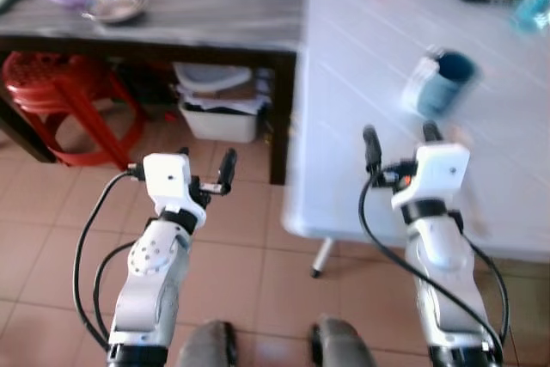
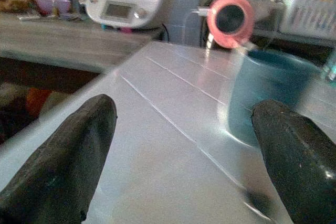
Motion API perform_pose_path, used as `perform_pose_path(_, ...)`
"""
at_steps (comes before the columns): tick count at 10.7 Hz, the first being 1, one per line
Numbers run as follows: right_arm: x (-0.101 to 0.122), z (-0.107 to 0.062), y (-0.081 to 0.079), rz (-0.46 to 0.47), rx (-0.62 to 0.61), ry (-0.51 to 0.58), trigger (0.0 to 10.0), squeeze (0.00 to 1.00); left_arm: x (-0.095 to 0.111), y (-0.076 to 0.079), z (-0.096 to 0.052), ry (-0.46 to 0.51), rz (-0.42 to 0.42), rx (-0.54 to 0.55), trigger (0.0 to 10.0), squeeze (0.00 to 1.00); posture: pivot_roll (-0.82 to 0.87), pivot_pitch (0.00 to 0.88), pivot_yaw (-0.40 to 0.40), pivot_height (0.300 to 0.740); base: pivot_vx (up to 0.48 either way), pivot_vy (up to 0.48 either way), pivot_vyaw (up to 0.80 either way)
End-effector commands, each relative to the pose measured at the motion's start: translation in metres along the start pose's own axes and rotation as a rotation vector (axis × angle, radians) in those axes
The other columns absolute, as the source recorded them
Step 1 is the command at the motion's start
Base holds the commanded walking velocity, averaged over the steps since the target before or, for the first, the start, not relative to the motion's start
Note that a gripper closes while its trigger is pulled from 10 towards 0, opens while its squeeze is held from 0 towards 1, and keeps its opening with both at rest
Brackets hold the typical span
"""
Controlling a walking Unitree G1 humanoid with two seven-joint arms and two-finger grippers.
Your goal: Setting the table
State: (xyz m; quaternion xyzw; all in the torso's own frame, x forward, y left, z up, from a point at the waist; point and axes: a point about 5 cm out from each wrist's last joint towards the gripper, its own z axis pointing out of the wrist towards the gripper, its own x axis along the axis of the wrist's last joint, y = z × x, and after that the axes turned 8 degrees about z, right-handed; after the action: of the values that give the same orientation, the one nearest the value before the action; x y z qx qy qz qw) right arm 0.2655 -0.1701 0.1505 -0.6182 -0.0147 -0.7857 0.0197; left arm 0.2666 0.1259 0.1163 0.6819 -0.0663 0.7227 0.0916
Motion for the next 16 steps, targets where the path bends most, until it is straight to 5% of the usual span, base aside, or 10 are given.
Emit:
perform_pose_path(1, -0.005, -0.003, 0.006, 0.003, -0.013, -0.034, 10.0, 0.0, 0.0, 0.005, 0.001, -0.009, 0.01, -0.012, 10.0, 0.0, -0.11, 0.173, 0.041, 0.74, 0.0, 0.0, 0.0)
perform_pose_path(9, -0.013, 0.018, 0.004, 0.059, -0.026, -0.176, 10.0, 0.0, 0.0, 0.002, -0.002, -0.027, 0.034, -0.008, 10.0, 0.0, -0.08, 0.213, 0.045, 0.74, 0.0, 0.0, 0.0)
perform_pose_path(16, -0.032, 0.015, 0.014, 0.077, -0.08, -0.36, 10.0, 0.0, -0.002, 0.002, -0.004, -0.053, 0.055, -0.031, 10.0, 0.0, -0.08, 0.213, 0.041, 0.74, 0.0, 0.0, 0.0)
